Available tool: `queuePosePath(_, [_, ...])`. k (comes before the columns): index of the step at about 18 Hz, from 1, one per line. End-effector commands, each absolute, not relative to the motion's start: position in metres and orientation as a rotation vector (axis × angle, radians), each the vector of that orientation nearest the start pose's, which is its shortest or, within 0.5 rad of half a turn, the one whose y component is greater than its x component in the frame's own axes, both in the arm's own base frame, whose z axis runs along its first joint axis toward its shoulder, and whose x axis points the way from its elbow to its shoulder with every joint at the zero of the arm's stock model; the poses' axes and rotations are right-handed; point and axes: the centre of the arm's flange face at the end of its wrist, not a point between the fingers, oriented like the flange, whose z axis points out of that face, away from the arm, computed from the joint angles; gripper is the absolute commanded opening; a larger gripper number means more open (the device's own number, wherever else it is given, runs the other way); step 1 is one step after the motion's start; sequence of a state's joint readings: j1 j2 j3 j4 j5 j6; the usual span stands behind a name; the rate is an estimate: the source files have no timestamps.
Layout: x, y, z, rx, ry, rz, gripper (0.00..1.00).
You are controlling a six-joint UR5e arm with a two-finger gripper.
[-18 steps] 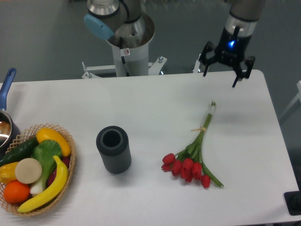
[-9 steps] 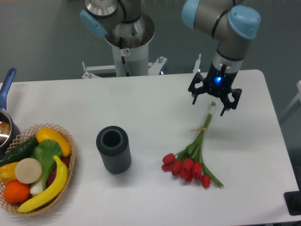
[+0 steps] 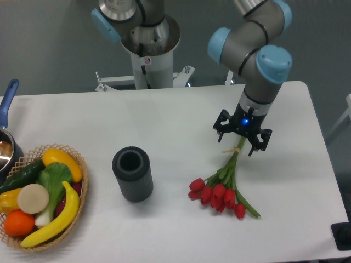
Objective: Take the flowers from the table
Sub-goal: 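Lower the open gripper over the tulip stems near the twine tie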
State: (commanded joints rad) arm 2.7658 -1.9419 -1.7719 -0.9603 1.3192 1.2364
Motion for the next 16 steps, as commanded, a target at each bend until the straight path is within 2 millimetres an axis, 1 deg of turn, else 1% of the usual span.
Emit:
queuePosePath(2, [-0.493, 0.365, 0.244, -2.895, 0.065, -0.092, 1.00])
queuePosePath(3, [-0.493, 0.368, 0.241, -2.895, 0.071, -0.095, 1.00])
queuePosePath(4, [-0.489, 0.376, 0.235, -2.898, 0.092, -0.111, 1.00])
queuePosePath(5, [-0.489, 0.378, 0.230, -2.900, 0.088, -0.120, 1.00])
queuePosePath(10, [-0.490, 0.379, 0.217, -2.916, 0.084, -0.134, 1.00])
queuePosePath(11, [-0.491, 0.378, 0.211, -2.926, 0.081, -0.141, 1.00])
queuePosePath(14, [-0.491, 0.379, 0.208, -2.943, 0.088, -0.140, 1.00])
queuePosePath(16, [-0.490, 0.381, 0.202, -2.947, 0.088, -0.155, 1.00])
